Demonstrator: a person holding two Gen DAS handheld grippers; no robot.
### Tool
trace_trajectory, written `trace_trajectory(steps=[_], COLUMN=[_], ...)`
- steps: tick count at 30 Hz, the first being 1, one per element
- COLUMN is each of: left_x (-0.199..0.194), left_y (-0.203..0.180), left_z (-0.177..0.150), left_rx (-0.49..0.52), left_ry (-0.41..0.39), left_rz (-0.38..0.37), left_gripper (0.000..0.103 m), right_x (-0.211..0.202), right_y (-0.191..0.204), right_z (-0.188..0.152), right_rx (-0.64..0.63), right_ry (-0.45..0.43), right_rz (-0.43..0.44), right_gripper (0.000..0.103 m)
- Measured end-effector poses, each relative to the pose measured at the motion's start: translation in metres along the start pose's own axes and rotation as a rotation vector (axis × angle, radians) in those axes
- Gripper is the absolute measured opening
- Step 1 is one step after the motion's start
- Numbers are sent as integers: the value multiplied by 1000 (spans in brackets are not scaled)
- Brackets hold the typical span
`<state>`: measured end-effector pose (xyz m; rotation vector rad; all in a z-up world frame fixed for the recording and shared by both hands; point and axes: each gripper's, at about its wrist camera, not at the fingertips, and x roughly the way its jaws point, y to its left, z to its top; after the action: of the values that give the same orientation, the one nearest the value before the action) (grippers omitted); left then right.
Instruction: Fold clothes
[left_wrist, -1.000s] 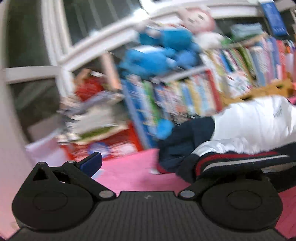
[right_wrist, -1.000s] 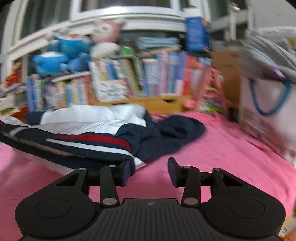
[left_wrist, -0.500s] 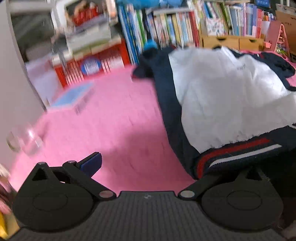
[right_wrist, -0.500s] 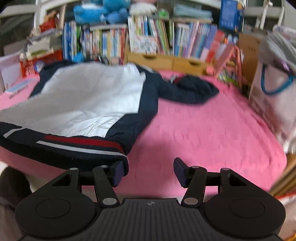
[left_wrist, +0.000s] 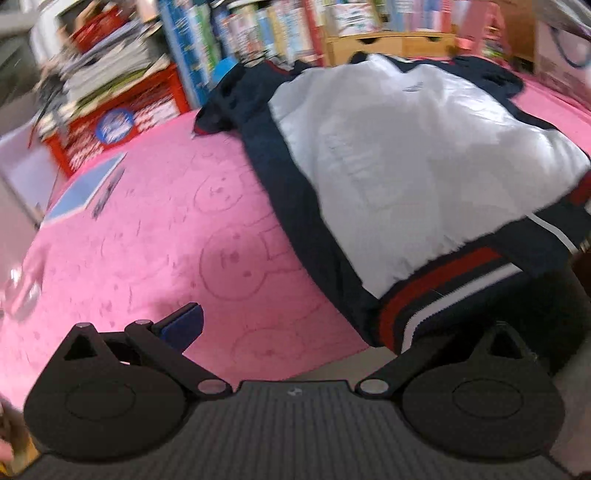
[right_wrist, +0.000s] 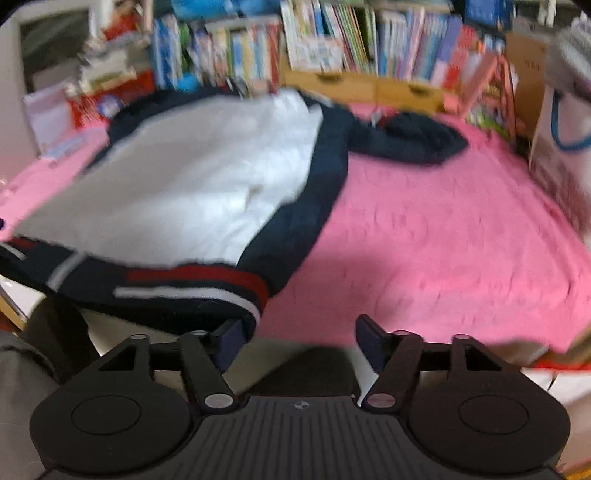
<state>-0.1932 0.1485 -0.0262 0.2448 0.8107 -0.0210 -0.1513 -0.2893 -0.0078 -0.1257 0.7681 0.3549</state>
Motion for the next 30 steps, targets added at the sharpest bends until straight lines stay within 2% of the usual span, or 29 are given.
trace_trajectory(steps=[1, 4, 8, 10, 13, 16, 19, 22, 24, 26, 28, 30], left_x=[-2, -2, 9, 10, 1, -7, -14, -22, -30, -41, -53, -62], left_y=[0, -2, -5, -5, 4, 12, 15, 14, 17, 19, 28, 43], left_z=[0, -4, -15, -20, -22, -27, -33, -34, -34, -32, -30, -27], left_rx=[19, 40, -21, -51, -105, -132, -154, -126, -83, -2, 81, 97], left_ry=[-3, 4, 63, 76, 69, 74, 84, 88, 78, 68, 41, 24], left_rz=[-3, -14, -46, -50, -65, -71, -81, -101, -117, -100, -15, 52], left_gripper=[103, 103, 103, 103, 103, 103, 103, 103, 103, 103, 103, 103], right_x=[-7, -22, -7, 17, 59, 90, 114, 126, 122, 112, 105, 100], right_y=[-5, -21, -31, -21, 12, 47, 66, 61, 52, 39, 23, 11], right_z=[5, 21, 48, 62, 74, 76, 72, 61, 50, 41, 37, 37], right_rx=[8, 65, 129, 97, -17, -136, -176, -176, -190, -202, -181, -157], right_ry=[-27, -129, -202, -206, -182, -149, -102, -56, -58, -70, -41, -9], right_rz=[18, 46, 77, 108, 182, 210, 222, 178, 132, 99, 64, 32], right_gripper=[79, 85, 85, 85, 83, 83, 83, 83, 84, 88, 91, 96])
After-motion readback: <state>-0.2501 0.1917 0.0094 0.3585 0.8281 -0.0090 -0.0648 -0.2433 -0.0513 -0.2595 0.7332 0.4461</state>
